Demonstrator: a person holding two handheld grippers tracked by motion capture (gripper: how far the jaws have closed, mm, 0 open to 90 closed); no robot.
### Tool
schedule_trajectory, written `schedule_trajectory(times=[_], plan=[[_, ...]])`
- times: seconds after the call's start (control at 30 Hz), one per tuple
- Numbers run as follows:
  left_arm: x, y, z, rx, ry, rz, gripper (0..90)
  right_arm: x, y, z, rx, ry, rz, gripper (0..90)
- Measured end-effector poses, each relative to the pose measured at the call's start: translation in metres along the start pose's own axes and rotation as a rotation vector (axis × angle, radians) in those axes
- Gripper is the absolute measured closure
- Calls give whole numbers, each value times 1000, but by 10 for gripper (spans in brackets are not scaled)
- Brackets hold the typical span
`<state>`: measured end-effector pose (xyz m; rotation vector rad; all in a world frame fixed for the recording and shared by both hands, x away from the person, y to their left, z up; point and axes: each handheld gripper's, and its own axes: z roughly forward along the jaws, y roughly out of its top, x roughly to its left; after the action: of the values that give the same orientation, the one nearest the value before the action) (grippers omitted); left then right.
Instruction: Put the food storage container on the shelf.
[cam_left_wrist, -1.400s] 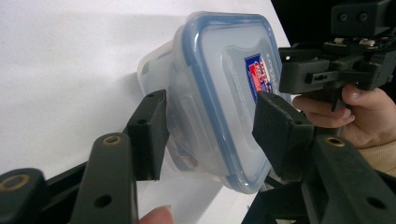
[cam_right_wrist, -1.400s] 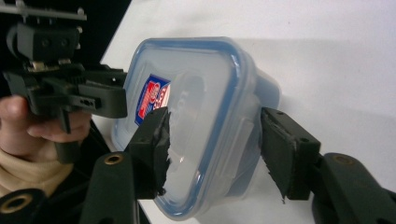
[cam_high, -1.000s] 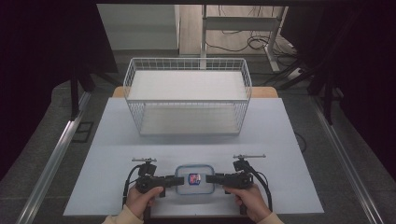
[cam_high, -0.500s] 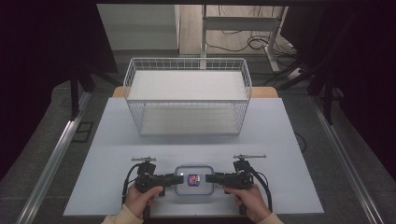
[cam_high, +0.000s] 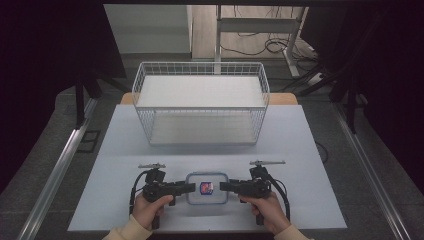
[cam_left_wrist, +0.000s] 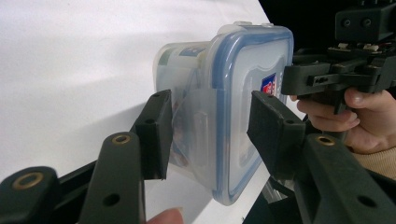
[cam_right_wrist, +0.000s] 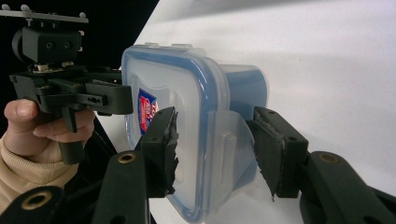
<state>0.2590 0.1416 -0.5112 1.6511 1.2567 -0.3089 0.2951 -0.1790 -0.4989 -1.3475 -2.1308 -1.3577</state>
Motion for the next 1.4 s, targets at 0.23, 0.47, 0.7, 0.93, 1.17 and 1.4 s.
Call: schedule_trajectory(times=[0.23,0.47,0.7,0.93,1.17,1.4], plan=[[0,11,-2,-4,2,13,515,2,14,1,1,-2,-22,514],[-6,33,-9,-24,2,45,516,8,34,-3,-13,-5,-55,514],[-17,64,-20,-59,4,86,516,20,63,-12,-49,-4,-89,515],[-30,93,-32,-99,8,126,516,36,96,-23,-83,-9,-147,515],[-35,110,-40,-113,7,135,517,44,117,-27,-97,-3,-173,517],[-42,128,-49,-128,7,159,517,52,135,-32,-113,3,-191,519]])
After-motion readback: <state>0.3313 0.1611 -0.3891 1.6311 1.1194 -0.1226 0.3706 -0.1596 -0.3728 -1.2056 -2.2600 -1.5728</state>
